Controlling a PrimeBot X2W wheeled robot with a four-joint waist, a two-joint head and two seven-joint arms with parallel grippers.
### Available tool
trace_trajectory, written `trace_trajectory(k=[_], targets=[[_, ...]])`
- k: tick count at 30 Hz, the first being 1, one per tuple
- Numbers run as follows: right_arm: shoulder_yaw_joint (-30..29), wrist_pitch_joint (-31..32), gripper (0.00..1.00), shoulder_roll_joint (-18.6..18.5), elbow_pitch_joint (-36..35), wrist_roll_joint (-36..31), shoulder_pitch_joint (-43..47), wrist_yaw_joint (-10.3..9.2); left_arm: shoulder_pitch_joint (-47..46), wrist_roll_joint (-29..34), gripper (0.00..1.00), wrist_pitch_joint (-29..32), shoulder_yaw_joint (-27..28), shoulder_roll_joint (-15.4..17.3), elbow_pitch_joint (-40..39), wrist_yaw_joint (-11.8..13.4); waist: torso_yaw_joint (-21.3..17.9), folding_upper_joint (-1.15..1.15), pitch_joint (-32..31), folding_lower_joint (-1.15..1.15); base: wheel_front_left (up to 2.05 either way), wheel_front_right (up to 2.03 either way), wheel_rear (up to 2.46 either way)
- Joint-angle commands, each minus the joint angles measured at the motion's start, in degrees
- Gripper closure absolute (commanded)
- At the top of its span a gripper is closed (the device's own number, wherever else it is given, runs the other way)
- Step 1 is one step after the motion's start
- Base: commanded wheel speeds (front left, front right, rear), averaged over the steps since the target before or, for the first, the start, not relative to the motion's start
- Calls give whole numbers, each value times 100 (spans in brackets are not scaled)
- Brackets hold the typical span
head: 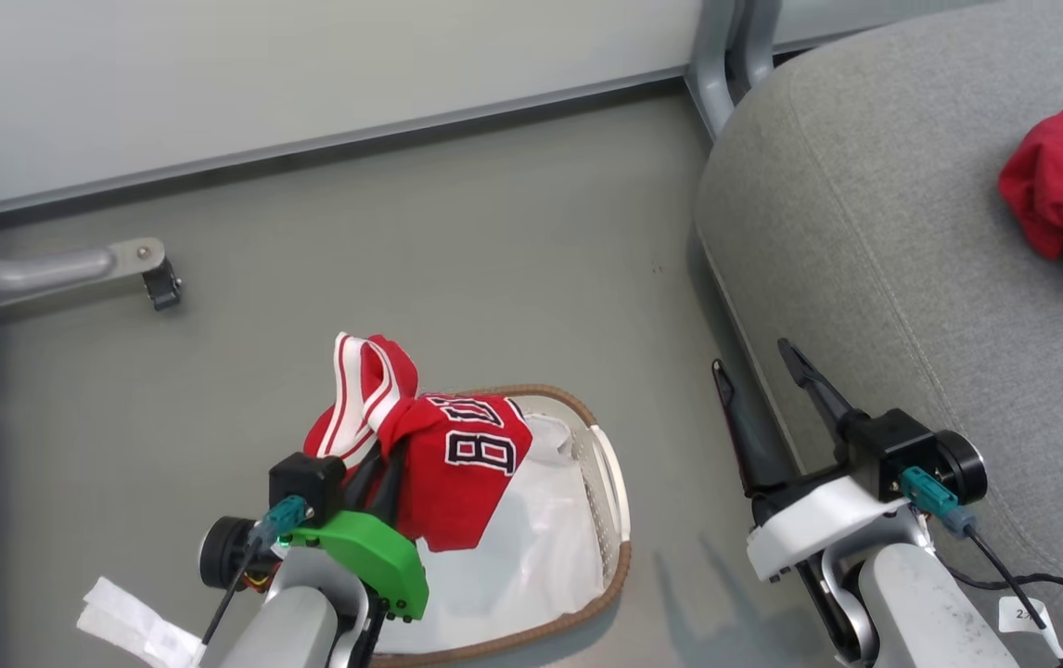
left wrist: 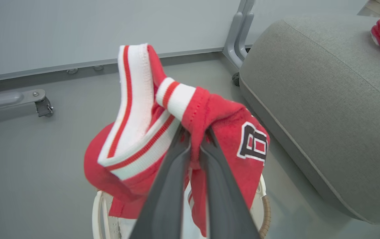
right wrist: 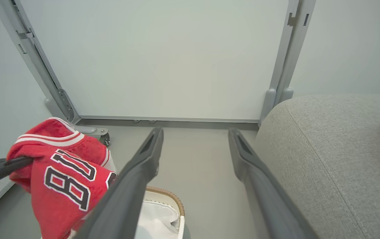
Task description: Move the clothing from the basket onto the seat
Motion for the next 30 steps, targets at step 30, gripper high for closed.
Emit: trace_trajectory(k=[30], targets=[[53,-11,0,-28,195,-55,703,-8,733,1196,100,-20,1245,-273,-2702,-296,261,0,-1117,0,0,0,0]])
